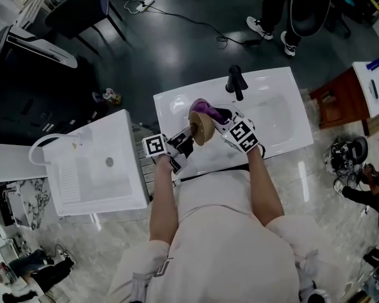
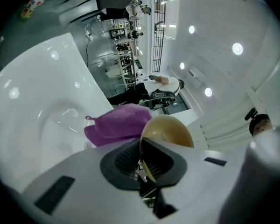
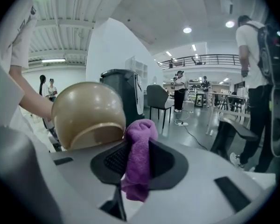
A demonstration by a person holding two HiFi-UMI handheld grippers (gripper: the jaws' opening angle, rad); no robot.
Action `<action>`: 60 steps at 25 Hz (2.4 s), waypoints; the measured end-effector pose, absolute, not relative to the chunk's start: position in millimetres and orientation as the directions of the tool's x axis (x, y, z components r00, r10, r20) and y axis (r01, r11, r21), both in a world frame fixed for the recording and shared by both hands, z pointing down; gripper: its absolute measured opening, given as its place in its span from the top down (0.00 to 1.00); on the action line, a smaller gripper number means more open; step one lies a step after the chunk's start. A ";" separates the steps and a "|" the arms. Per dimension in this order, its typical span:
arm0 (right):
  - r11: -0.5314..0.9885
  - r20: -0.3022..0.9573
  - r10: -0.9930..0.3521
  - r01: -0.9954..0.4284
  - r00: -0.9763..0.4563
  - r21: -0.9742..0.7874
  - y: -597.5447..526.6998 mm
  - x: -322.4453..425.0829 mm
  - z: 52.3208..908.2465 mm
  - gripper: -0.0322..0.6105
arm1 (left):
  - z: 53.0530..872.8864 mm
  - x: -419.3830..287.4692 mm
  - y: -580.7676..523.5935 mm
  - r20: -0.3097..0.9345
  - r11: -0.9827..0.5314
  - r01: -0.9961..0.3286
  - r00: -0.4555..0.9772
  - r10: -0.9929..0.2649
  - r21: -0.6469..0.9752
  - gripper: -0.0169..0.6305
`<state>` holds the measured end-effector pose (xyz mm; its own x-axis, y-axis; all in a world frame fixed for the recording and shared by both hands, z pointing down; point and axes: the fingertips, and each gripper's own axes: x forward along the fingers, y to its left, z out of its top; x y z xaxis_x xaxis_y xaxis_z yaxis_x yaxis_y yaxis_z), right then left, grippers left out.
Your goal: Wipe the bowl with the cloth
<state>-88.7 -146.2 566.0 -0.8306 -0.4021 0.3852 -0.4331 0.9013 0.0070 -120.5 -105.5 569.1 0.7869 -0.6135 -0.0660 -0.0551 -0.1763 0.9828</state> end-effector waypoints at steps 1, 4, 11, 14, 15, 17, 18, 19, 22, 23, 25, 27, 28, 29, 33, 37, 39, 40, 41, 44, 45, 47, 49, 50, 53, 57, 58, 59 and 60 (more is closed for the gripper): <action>0.893 0.354 -0.414 -0.450 -0.839 -0.022 -149.3 -85.6 560.5 0.80 | 570.3 -120.3 -104.0 -0.062 -0.172 -0.056 0.788 -0.613 0.984 0.95; 0.885 0.247 -0.417 -0.453 -0.875 -0.111 -153.5 -80.0 539.0 0.80 | 588.7 -128.4 -102.2 0.041 -0.150 -0.169 0.785 -0.619 0.974 0.95; 0.918 0.237 -0.351 -0.382 -0.906 -0.104 -147.1 -91.6 526.6 0.81 | 615.0 -146.5 -107.7 0.251 -0.101 -0.410 0.715 -0.652 0.906 0.95; 0.924 0.250 -0.324 -0.363 -0.912 -0.125 -141.2 -92.2 531.7 0.81 | 615.5 -162.6 -112.0 0.263 -0.062 -0.430 0.653 -0.711 0.901 0.95; 0.926 0.258 -0.313 -0.354 -0.914 -0.130 -138.1 -92.7 534.3 0.81 | 616.1 -168.2 -113.2 0.270 -0.047 -0.441 0.627 -0.731 0.896 0.95; 0.931 0.276 -0.292 -0.338 -0.916 -0.136 -131.6 -94.8 540.2 0.81 | 618.0 -179.5 -115.1 0.292 -0.021 -0.478 0.570 -0.768 0.878 0.95; 0.934 0.285 -0.282 -0.330 -0.916 -0.136 -128.7 -96.0 542.9 0.81 | 618.8 -184.6 -116.0 0.302 -0.011 -0.498 0.543 -0.784 0.867 0.95; 0.937 0.293 -0.270 -0.320 -0.917 -0.138 -126.2 -97.4 544.9 0.81 | 619.2 -189.5 -116.9 0.310 0.002 -0.512 0.517 -0.798 0.859 0.95; 0.951 0.314 -0.212 -0.269 -0.926 -0.151 -116.9 -102.6 549.7 0.81 | 618.9 -205.7 -119.5 0.324 0.053 -0.527 0.437 -0.839 0.848 0.95; 0.956 0.322 -0.188 -0.248 -0.928 -0.158 -112.9 -104.3 551.9 0.81 | 618.9 -211.3 -119.9 0.328 0.071 -0.529 0.411 -0.851 0.846 0.95; 0.962 0.338 -0.143 -0.211 -0.930 -0.173 -104.9 -107.2 557.3 0.81 | 619.4 -220.9 -119.9 0.337 0.098 -0.537 0.368 -0.867 0.838 0.95; 0.967 0.351 -0.099 -0.173 -0.931 -0.185 -97.0 -110.5 561.5 0.81 | 619.5 -228.0 -119.7 0.343 0.116 -0.545 0.335 -0.878 0.830 0.95; 0.969 0.356 -0.075 -0.152 -0.932 -0.194 -92.4 -112.6 562.9 0.81 | 619.5 -231.3 -119.3 0.343 0.122 -0.548 0.321 -0.883 0.827 0.95; 0.971 0.360 -0.049 -0.129 -0.932 -0.202 -87.6 -114.9 563.8 0.81 | 619.2 -234.7 -119.0 0.344 0.127 -0.552 0.308 -0.887 0.824 0.95; 0.971 0.377 0.026 -0.067 -0.926 -0.230 -75.6 -120.1 568.1 0.81 | 616.8 -246.0 -120.5 0.363 0.152 -0.597 0.249 -0.898 0.788 0.95; 0.954 0.339 0.086 -0.021 -0.937 -0.301 -67.2 -118.7 567.6 0.81 | 610.6 -254.5 -122.5 0.359 0.158 -0.649 0.189 -0.914 0.744 0.95; 0.945 0.307 0.102 -0.005 -0.946 -0.328 -65.6 -117.6 563.3 0.81 | 608.4 -259.5 -122.2 0.367 0.166 -0.684 0.159 -0.916 0.710 0.95; 0.943 0.296 0.093 -0.012 -0.951 -0.334 -67.8 -116.5 561.7 0.81 | 608.1 -262.0 -121.8 0.377 0.171 -0.708 0.144 -0.915 0.686 0.95; 0.942 0.290 0.070 -0.033 -0.955 -0.335 -72.7 -115.0 561.1 0.81 | 608.1 -264.1 -121.4 0.389 0.175 -0.733 0.131 -0.912 0.658 0.95; 0.938 0.332 -0.093 -0.194 -0.939 -0.287 -101.7 -105.7 568.4 0.80 | 609.8 -266.9 -121.1 0.425 0.175 -0.800 0.108 -0.899 0.574 0.95; 0.928 0.371 -0.174 -0.278 -0.912 -0.247 -115.3 -99.6 574.5 0.81 | 611.1 -266.4 -121.4 0.439 0.170 -0.821 0.106 -0.892 0.544 0.95; 0.883 0.459 -0.333 -0.443 -0.824 -0.156 -142.1 -83.3 589.0 0.81 | 614.6 -264.1 -121.5 0.477 0.155 -0.869 0.103 -0.873 0.470 0.95; 0.832 0.509 -0.421 -0.543 -0.751 -0.113 -157.9 -68.3 598.9 0.81 | 617.3 -258.4 -121.6 0.514 0.121 -0.915 0.104 -0.852 0.385 0.95; 0.814 0.518 -0.441 -0.570 -0.733 -0.114 -161.4 -63.2 601.3 0.81 | 618.5 -254.5 -121.9 0.529 0.096 -0.934 0.108 -0.842 0.344 0.95; 0.757 0.528 -0.492 -0.640 -0.692 -0.134 -169.6 -52.0 606.6 0.81 | 620.0 -241.5 -125.3 0.555 0.016 -0.970 0.126 -0.822 0.243 0.95; 0.680 0.567 -0.530 -0.716 -0.631 -0.161 -175.4 -38.3 620.8 0.80 | 630.8 -226.1 -125.8 0.603 -0.049 -0.983 0.149 -0.784 0.178 0.95; 0.673 0.578 -0.527 -0.721 -0.623 -0.164 -174.4 -36.3 624.8 0.80 | 634.7 -223.7 -124.5 0.617 -0.058 -0.984 0.153 -0.772 0.171 0.95; 0.670 0.588 -0.523 -0.724 -0.617 -0.164 -173.0 -34.8 628.2 0.80 | 638.3 -222.1 -123.0 0.631 -0.064 -0.983 0.158 -0.760 0.170 0.95; 0.669 0.595 -0.519 -0.725 -0.614 -0.164 -171.7 -34.2 630.5 0.80 | 641.3 -221.2 -121.4 0.643 -0.065 -0.983 0.162 -0.749 0.173 0.95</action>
<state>-34.2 -171.7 630.5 -0.6136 -0.5187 0.5953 -0.7248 0.6691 -0.1642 -221.2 -121.4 641.3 0.1624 -0.7487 0.6427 -0.9828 -0.0647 0.1729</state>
